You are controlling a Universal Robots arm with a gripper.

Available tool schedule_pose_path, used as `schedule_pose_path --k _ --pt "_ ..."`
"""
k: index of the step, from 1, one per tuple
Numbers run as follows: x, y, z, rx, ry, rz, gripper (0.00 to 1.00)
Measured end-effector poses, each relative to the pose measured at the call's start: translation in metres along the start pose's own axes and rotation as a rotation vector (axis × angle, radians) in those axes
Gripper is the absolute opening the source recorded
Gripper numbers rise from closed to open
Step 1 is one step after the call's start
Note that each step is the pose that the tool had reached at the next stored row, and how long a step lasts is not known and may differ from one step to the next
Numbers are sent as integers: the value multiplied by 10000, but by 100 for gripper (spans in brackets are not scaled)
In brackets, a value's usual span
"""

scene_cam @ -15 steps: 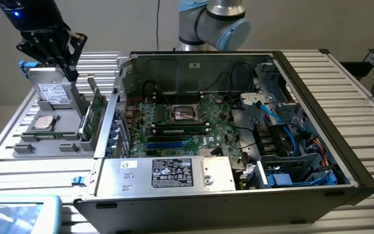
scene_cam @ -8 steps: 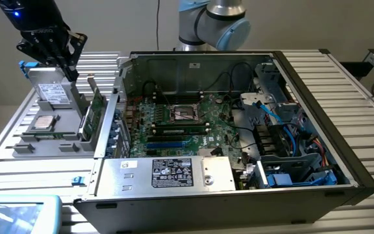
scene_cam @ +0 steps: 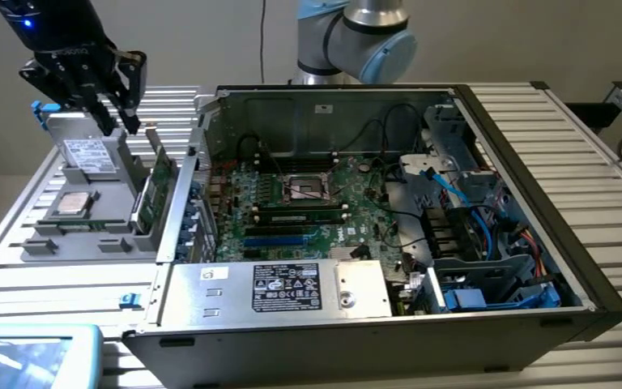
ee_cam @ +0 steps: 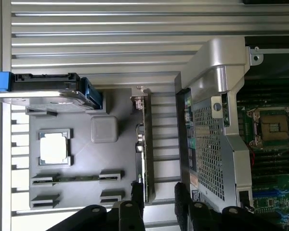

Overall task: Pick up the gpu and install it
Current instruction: 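Pick up the gpu and move the gpu toward the slot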

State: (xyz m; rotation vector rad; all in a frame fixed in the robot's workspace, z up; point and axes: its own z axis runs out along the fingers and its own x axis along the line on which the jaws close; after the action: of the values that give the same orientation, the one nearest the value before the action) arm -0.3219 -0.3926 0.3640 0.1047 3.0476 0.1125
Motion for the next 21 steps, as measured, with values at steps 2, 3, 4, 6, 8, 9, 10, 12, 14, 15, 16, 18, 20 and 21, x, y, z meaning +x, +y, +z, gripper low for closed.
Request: schedule_pose_path --k 2,3,4,6,8,9,10,12,14,15,16,18,20,21 --pt "1 -2 8 -28 -10 5 44" --pt "5 -3 20 -46 -18 31 44" --pt "15 -5 35 -50 -21 64 44" --pt "39 -9 69 -47 -23 112 44" --pt "49 -15 105 -45 -25 134 44" --pt "51 -19 123 -45 -25 140 44" --pt "53 -24 141 -45 -26 144 44" --pt "56 -42 176 -45 -26 145 44" --pt "58 -55 211 -44 -23 145 44" --pt "60 -58 228 -43 -10 146 44" --pt "61 -60 248 -43 5 147 44" --pt "64 -63 283 -44 16 140 44" --pt "67 -68 319 -47 33 112 44" --pt "69 -71 337 -50 42 68 44"
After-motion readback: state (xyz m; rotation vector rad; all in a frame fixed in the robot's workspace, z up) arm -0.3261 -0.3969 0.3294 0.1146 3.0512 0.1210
